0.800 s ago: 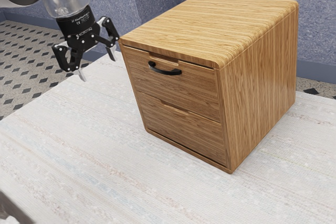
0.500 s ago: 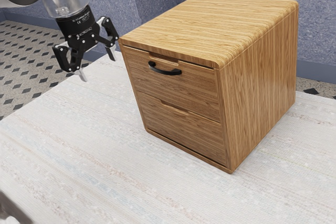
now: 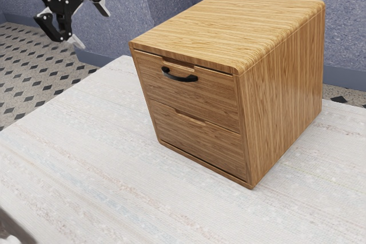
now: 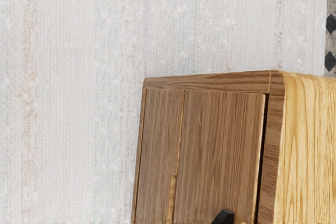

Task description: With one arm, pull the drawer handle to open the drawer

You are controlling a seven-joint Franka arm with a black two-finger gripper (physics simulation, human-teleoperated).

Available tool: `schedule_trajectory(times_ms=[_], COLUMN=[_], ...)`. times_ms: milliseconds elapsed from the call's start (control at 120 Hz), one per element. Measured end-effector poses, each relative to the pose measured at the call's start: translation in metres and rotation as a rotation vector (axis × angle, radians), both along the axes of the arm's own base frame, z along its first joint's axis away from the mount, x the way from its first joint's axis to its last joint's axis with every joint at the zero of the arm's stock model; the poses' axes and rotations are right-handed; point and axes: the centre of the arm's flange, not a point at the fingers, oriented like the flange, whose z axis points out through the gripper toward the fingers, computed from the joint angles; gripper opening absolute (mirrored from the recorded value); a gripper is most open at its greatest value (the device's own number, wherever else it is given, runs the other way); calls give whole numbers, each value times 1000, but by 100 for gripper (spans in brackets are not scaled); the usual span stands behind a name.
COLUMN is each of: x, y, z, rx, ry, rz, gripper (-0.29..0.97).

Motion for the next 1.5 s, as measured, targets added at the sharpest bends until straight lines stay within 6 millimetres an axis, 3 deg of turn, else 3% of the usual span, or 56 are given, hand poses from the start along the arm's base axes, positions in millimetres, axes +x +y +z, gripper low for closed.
schedule_trajectory(times_ms=[133,233,292,383,533,608,692,925,992,1042,1125,1167,1500], x=[12,27,37,46,37,33,33,35,32,32,32,31,27], y=[-3,-24,-54,-117,-214,-243,-256,-262,-255,-221,-119,-99,-97], z=[-4,-13,-24,-32,-29,-32,-49,-73,-84,-82,-75,-79,-95], rx=[-21,-32,-39,-49,-61,-65,-66,-48,-47,-41,-16,-9,3], ry=[-37,-49,-44,-52,-79,-81,-65,-75,-85,-110,-151,-154,-167], rz=[10,-20,-68,-172,-333,-381,-393,-385,-368,-308,-122,-84,-76], gripper=[65,65,65,65,65,65,64,60,58,55,51,49,43])
